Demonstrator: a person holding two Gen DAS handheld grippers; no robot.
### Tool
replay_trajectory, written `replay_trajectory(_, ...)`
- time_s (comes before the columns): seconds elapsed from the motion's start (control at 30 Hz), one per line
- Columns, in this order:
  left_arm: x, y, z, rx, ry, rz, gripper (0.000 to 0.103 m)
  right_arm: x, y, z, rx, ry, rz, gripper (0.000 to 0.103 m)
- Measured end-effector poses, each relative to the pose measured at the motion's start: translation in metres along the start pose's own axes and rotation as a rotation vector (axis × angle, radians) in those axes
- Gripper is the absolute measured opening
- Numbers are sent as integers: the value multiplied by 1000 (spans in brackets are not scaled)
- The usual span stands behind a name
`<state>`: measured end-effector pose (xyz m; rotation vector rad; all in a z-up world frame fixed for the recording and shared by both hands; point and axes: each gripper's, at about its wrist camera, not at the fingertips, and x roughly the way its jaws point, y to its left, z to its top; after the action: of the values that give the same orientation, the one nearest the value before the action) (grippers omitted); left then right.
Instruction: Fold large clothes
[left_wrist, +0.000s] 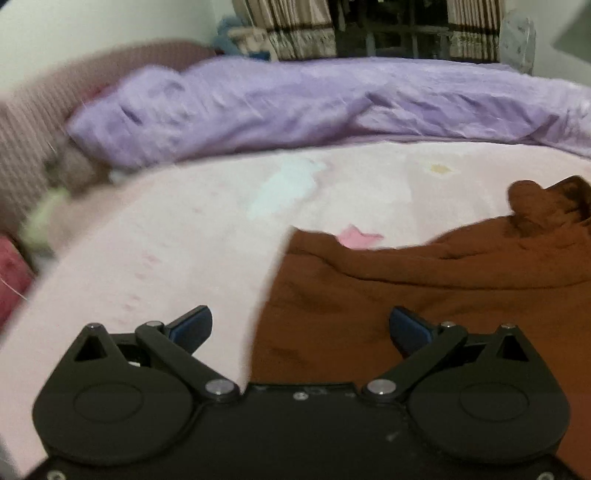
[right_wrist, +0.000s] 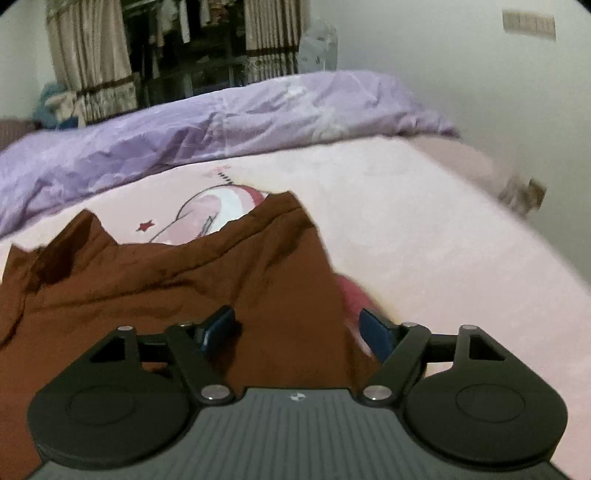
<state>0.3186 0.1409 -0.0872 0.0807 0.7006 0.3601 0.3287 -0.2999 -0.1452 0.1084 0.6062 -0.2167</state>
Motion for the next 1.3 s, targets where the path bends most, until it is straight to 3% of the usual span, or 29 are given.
replay_trajectory(0.13, -29, 21, -6, -32, -23, -53, 103, -25, -21, -12, 39, 23, 25, 95)
replay_trajectory(0.27, -47, 28, -26, -8, 16, -106, 103, -49, -43, -33, 135, 97, 70, 95)
replay_trajectory(0.37, -59, 25, -40, 40, 19, -118, 103, -61, -54, -49, 231, 114, 167, 95)
replay_trajectory(0.47, -53, 14, -52, 92, 41, -130, 103, -42, -60, -52, 309, 153, 234, 95)
replay_trajectory(0.57, -47, 8, -54, 78, 56, -115, 103, -17, -61, -44, 423, 146, 332, 94)
replay_trajectory(0.67, -48, 7, -51, 69, 60, -101, 103, 7, -51, -37, 427, 140, 342, 94)
replay_trajectory(0.7, -48, 5, -50, 69, 65, -95, 103, 12, -44, -33, 384, 120, 323, 91)
replay_trajectory(0.8, -50, 2, -50, 88, 60, -79, 103, 16, -28, -23, 267, 113, 293, 59)
replay_trajectory(0.83, -49, 3, -50, 94, 60, -76, 103, 5, -22, -17, 229, 93, 274, 40)
replay_trajectory(0.87, -49, 2, -50, 98, 60, -74, 103, -9, -16, -12, 186, 59, 258, 38)
replay_trajectory(0.97, -48, 4, -50, 94, 63, -75, 103, -38, -4, -1, 88, -4, 240, 38)
replay_trajectory(1.1, -47, 5, -51, 80, 63, -77, 103, -11, -4, -5, 90, 79, 210, 39)
replay_trajectory(1.2, -47, 5, -54, 82, 54, -77, 103, 21, -13, -23, 130, 112, 232, 72)
replay_trajectory(1.23, -47, 6, -55, 78, 53, -78, 103, 22, -22, -26, 171, 87, 271, 78)
replay_trajectory(1.3, -47, 9, -56, 72, 54, -85, 103, 20, -34, -26, 192, 102, 304, 78)
